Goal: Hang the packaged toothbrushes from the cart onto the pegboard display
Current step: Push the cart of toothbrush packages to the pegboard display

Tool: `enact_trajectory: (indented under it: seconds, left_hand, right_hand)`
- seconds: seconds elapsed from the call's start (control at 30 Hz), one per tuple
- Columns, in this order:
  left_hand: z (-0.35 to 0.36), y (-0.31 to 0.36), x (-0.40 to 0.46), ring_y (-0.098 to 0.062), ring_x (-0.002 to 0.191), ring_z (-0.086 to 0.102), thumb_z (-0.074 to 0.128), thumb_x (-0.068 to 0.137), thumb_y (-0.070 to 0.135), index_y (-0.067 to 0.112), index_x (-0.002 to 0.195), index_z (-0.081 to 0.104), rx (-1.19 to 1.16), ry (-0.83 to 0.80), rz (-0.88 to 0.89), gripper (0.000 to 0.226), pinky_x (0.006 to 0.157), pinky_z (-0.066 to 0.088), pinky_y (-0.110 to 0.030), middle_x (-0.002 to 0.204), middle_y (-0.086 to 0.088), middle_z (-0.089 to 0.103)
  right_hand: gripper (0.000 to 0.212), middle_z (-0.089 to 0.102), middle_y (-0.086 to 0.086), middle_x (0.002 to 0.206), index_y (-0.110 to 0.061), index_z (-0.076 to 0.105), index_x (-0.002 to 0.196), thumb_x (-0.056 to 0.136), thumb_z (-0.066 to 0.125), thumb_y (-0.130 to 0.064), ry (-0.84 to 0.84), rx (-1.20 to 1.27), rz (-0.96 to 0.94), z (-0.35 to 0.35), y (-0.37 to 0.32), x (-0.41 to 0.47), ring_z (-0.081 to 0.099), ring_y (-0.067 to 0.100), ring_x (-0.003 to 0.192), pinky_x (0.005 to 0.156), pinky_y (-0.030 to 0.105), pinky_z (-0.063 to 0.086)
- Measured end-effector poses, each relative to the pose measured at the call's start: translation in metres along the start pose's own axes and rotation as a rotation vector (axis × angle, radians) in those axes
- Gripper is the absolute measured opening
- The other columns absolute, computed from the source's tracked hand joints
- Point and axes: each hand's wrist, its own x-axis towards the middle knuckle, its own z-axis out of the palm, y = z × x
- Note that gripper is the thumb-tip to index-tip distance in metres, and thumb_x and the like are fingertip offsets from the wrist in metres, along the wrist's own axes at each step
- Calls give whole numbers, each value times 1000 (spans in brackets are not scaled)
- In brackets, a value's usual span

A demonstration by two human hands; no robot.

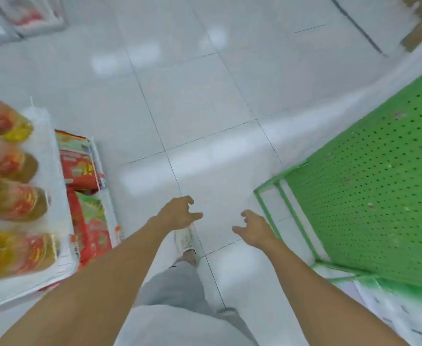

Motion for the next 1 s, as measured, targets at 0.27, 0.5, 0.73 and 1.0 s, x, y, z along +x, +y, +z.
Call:
enact_trajectory:
  seconds: [0.27, 0.5, 0.73, 1.0]
  left_hand:
    - [-163, 2, 111, -24, 115, 56, 65, 90, 53, 21, 136, 51, -123, 64, -8, 59, 92, 44, -32, 129, -3, 59]
    - [-316, 70, 234, -21, 110, 56, 67, 88, 53, 23, 131, 55, -106, 128, 32, 53, 93, 46, -32, 123, 0, 59]
    - [-455, 156, 352, -20, 107, 57, 66, 89, 51, 24, 132, 54, -113, 198, 21, 52, 95, 49, -36, 124, 1, 58]
    - [-649, 206, 497, -19, 106, 56, 66, 91, 47, 22, 134, 53, -207, 337, 60, 52, 85, 43, -28, 124, 1, 57]
  right_hand:
    - [58, 60, 7, 129, -13, 51, 140, 90, 70, -37, 13, -97, 10, -102, -148, 124, 58, 26, 119, 99, 33, 46]
    - [57, 61, 5, 119, -16, 50, 141, 91, 67, -36, 117, -30, -86, -227, -247, 239, 60, 24, 114, 96, 37, 50]
    - [56, 58, 5, 127, -13, 46, 141, 92, 64, -34, 29, -134, -114, -359, -335, 376, 59, 24, 113, 91, 34, 49]
    - [58, 56, 3, 135, -17, 47, 143, 91, 65, -36, 70, -223, -208, -506, -494, 536, 58, 23, 118, 96, 36, 49]
